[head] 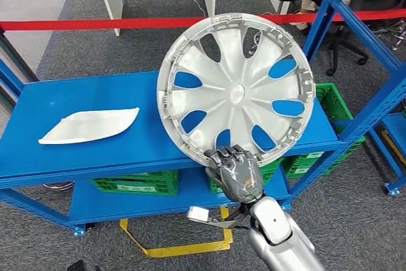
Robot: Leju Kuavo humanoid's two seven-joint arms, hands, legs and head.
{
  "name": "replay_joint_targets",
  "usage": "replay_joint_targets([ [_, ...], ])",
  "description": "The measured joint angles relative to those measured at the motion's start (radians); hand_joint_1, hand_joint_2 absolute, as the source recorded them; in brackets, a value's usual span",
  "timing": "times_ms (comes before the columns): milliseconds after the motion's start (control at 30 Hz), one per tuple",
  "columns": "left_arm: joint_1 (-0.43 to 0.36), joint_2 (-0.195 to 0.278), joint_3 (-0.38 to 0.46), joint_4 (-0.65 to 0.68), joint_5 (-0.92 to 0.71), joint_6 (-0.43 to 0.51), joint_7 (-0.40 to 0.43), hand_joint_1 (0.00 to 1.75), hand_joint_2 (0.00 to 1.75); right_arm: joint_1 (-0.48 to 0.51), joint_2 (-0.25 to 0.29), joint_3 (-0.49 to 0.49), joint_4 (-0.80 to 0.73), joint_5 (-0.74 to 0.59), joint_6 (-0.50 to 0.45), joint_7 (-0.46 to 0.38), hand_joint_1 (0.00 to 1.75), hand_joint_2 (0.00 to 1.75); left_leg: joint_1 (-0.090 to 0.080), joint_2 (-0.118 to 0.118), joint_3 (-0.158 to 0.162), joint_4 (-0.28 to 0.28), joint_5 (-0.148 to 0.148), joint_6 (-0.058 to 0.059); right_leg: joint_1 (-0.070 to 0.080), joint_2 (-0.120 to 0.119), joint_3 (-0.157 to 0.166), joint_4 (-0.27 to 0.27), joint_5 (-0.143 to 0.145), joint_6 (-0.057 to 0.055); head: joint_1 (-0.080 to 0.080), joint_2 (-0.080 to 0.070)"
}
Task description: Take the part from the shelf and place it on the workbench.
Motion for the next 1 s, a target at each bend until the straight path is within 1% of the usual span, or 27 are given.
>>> replay_joint_targets([
  [167, 0.0, -0.002, -0.006, 0.0, -0.001, -0.003, 0.011, 0.0, 1.75, 0.048, 0.001, -0.026, -0.065, -0.021, -0.001, -0.037, 1.75, 1.75, -0.001, 0.0, -0.001, 0.002, -0.001, 0.002, -0.001, 0.0, 0.0, -0.001, 0.001, 0.001, 0.0, 0.0],
  [300, 0.002, -0.002, -0.011, 0.0, -0.006, -0.017, 0.022, 0.0, 1.75, 0.075, 0.01, -0.044, -0.098, -0.027, -0.001, -0.057, 1.75, 1.75, -0.006, 0.0, -0.003, 0.006, -0.003, 0.009, -0.006, 0.0, 0.0, -0.005, 0.004, 0.008, -0.001, 0.0],
  [367, 0.002, -0.002, -0.013, 0.0, -0.009, -0.019, 0.022, 0.0, 1.75, 0.081, 0.014, -0.051, -0.111, -0.028, -0.001, -0.059, 1.75, 1.75, -0.002, 0.001, 0.003, -0.011, 0.005, 0.018, -0.007, 0.0, -0.003, -0.003, -0.001, 0.013, 0.0, 0.0],
  [400, 0.001, -0.003, -0.013, 0.0, -0.009, -0.02, 0.022, 0.0, 1.75, 0.083, 0.015, -0.054, -0.116, -0.028, -0.002, -0.06, 1.75, 1.75, 0.001, 0.001, 0.006, -0.021, 0.01, 0.024, -0.007, 0.0, -0.013, 0.013, -0.013, 0.014, 0.002, 0.0],
  [433, 0.001, -0.004, -0.013, 0.0, -0.009, -0.021, 0.022, 0.0, 1.75, 0.084, 0.016, -0.057, -0.12, -0.029, -0.003, -0.06, 1.75, 1.75, 0.004, 0.002, 0.01, -0.03, 0.015, 0.028, -0.007, 0.001, -0.033, 0.05, -0.035, 0.016, 0.004, 0.0],
  [467, 0.001, -0.004, -0.014, 0.0, -0.01, -0.021, 0.022, 0.0, 1.75, 0.086, 0.016, -0.059, -0.121, -0.029, -0.004, -0.061, 1.75, 1.75, 0.004, 0.003, 0.01, -0.032, 0.016, 0.03, -0.009, 0.001, -0.062, 0.105, -0.062, 0.018, 0.006, 0.0],
  [500, 0.001, -0.005, -0.014, 0.0, -0.01, -0.021, 0.022, 0.0, 1.75, 0.088, 0.016, -0.06, -0.122, -0.028, -0.005, -0.062, 1.75, 1.75, 0.004, 0.003, 0.01, -0.033, 0.016, 0.031, -0.01, 0.001, -0.098, 0.172, -0.088, 0.02, 0.008, 0.0],
  [533, 0.002, -0.006, -0.014, 0.0, -0.01, -0.021, 0.022, 0.0, 1.75, 0.091, 0.016, -0.061, -0.122, -0.028, -0.005, -0.062, 1.75, 1.75, 0.004, 0.003, 0.01, -0.032, 0.016, 0.031, -0.011, 0.001, -0.131, 0.23, -0.102, 0.024, 0.008, 0.0],
  [567, 0.002, -0.007, -0.014, 0.0, -0.01, -0.021, 0.022, 0.0, 1.75, 0.094, 0.016, -0.061, -0.122, -0.028, -0.005, -0.062, 1.75, 1.75, 0.005, 0.003, 0.01, -0.032, 0.015, 0.03, -0.014, 0.001, -0.152, 0.26, -0.097, 0.029, 0.008, 0.0],
  [600, 0.003, -0.007, -0.014, 0.0, -0.01, -0.021, 0.022, 0.0, 1.75, 0.097, 0.016, -0.062, -0.122, -0.028, -0.005, -0.062, 1.75, 1.75, 0.008, 0.003, 0.01, -0.031, 0.014, 0.028, -0.017, 0.001, -0.157, 0.255, -0.073, 0.034, 0.008, 0.0],
  [633, 0.003, -0.008, -0.014, 0.001, -0.01, -0.022, 0.023, 0.0, 1.75, 0.099, 0.016, -0.062, -0.122, -0.03, -0.005, -0.064, 1.75, 1.75, 0.011, 0.002, 0.011, -0.027, 0.012, 0.023, -0.021, 0.0, -0.143, 0.212, -0.035, 0.039, 0.008, 0.0],
  [667, 0.003, -0.008, -0.014, 0.001, -0.012, -0.023, 0.026, 0.0, 1.75, 0.099, 0.016, -0.062, -0.123, -0.036, -0.005, -0.067, 1.75, 1.75, 0.015, 0.001, 0.01, -0.021, 0.008, 0.016, -0.026, -0.001, -0.119, 0.152, 0.001, 0.046, 0.008, 0.0],
  [700, 0.003, -0.007, -0.014, 0.002, -0.014, -0.026, 0.031, 0.0, 1.75, 0.1, 0.016, -0.062, -0.123, -0.044, -0.006, -0.074, 1.75, 1.75, 0.016, 0.0, 0.006, -0.012, 0.004, 0.008, -0.027, 0.0, -0.093, 0.099, 0.026, 0.05, 0.011, 0.0],
  [733, 0.004, -0.007, -0.016, 0.002, -0.017, -0.031, 0.039, 0.0, 1.75, 0.103, 0.016, -0.063, -0.126, -0.055, -0.006, -0.085, 1.75, 1.75, 0.015, -0.001, 0.002, -0.004, 0.0, 0.0, -0.028, 0.001, -0.075, 0.062, 0.037, 0.049, 0.014, 0.0],
  [767, 0.006, -0.007, -0.017, 0.003, -0.02, -0.037, 0.049, 0.0, 1.75, 0.108, 0.016, -0.065, -0.13, -0.067, -0.006, -0.096, 1.75, 1.75, 0.013, -0.002, -0.002, 0.003, -0.002, -0.007, -0.027, 0.003, -0.066, 0.047, 0.035, 0.043, 0.016, 0.0],
  [833, 0.009, -0.007, -0.019, 0.004, -0.024, -0.048, 0.066, 0.0, 1.75, 0.121, 0.018, -0.068, -0.14, -0.087, -0.007, -0.119, 1.75, 1.75, 0.012, -0.002, -0.007, 0.009, 0.0, -0.018, -0.026, 0.008, -0.068, 0.048, 0.03, 0.026, 0.017, 0.0],
  [867, 0.011, -0.007, -0.019, 0.005, -0.026, -0.053, 0.071, 0.0, 1.75, 0.126, 0.02, -0.071, -0.144, -0.094, -0.007, -0.127, 1.75, 1.75, 0.013, -0.002, -0.008, 0.013, -0.004, -0.023, -0.025, 0.008, -0.071, 0.048, 0.031, 0.017, 0.015, 0.0],
  [900, 0.012, -0.007, -0.019, 0.005, -0.027, -0.057, 0.074, 0.0, 1.75, 0.129, 0.022, -0.072, -0.149, -0.1, -0.007, -0.133, 1.75, 1.75, 0.015, -0.001, -0.013, 0.025, -0.019, -0.026, -0.025, 0.008, -0.073, 0.048, 0.033, 0.009, 0.014, 0.0],
  [933, 0.013, -0.007, -0.02, 0.005, -0.028, -0.061, 0.076, 0.0, 1.75, 0.132, 0.025, -0.074, -0.152, -0.106, -0.007, -0.138, 1.75, 1.75, 0.015, 0.0, -0.023, 0.055, -0.046, -0.028, -0.025, 0.006, -0.076, 0.046, 0.036, 0.0, 0.013, 0.0],
  [967, 0.013, -0.007, -0.02, 0.006, -0.03, -0.064, 0.076, 0.0, 1.75, 0.134, 0.028, -0.075, -0.155, -0.112, -0.007, -0.143, 1.75, 1.75, 0.016, 0.001, -0.041, 0.106, -0.085, -0.029, -0.022, 0.004, -0.08, 0.046, 0.039, -0.009, 0.012, 0.0],
  [1000, 0.013, -0.007, -0.021, 0.006, -0.03, -0.067, 0.076, 0.0, 1.75, 0.137, 0.03, -0.076, -0.157, -0.119, -0.007, -0.148, 1.75, 1.75, 0.015, 0.001, -0.061, 0.169, -0.124, -0.029, -0.019, 0.002, -0.085, 0.046, 0.042, -0.015, 0.011, 0.0],
])
